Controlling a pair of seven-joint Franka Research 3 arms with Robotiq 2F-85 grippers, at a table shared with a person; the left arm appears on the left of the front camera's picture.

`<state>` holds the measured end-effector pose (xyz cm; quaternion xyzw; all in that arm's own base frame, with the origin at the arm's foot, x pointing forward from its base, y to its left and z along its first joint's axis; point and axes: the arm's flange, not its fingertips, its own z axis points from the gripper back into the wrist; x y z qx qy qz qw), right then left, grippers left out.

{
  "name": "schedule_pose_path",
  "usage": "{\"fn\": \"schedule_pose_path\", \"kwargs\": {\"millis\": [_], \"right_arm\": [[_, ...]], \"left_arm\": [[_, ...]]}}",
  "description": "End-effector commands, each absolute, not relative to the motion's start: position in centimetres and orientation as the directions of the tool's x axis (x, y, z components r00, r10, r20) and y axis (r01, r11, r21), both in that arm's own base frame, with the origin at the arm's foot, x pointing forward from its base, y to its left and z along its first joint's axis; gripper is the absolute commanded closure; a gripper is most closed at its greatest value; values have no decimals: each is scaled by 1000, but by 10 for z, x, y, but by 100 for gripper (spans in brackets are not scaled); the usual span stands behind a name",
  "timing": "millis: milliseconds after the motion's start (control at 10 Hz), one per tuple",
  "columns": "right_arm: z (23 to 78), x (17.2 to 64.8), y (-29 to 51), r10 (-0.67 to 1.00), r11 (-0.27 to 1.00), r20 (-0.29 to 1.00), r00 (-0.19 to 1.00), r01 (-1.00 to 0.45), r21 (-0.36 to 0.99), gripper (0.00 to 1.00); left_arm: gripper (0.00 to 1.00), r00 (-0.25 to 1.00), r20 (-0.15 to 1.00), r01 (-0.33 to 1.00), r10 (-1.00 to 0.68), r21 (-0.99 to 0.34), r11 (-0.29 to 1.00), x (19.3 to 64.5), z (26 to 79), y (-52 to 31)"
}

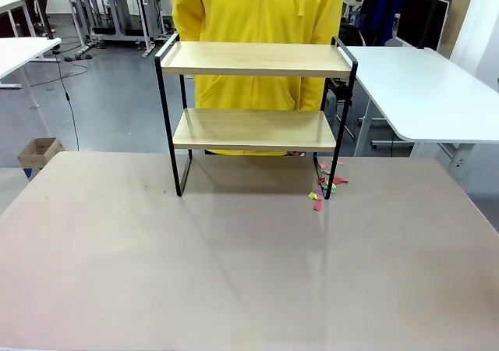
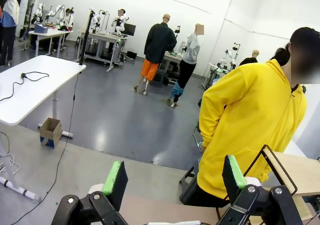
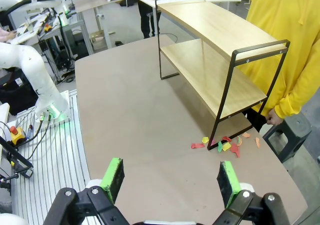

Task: Clean the shelf.
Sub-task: Hand the Duster back to the human.

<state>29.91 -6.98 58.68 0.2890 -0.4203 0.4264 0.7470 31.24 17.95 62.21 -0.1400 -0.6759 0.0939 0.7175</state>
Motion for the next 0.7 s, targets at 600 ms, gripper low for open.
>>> {"fn": "schedule_pose_path", "kwargs": {"millis": [600], "right_arm": [[590, 302, -69, 379, 462, 888, 261, -885, 63, 0]], "left_arm": [[0, 57, 947, 51, 316, -319, 946, 310, 619, 178]]}}
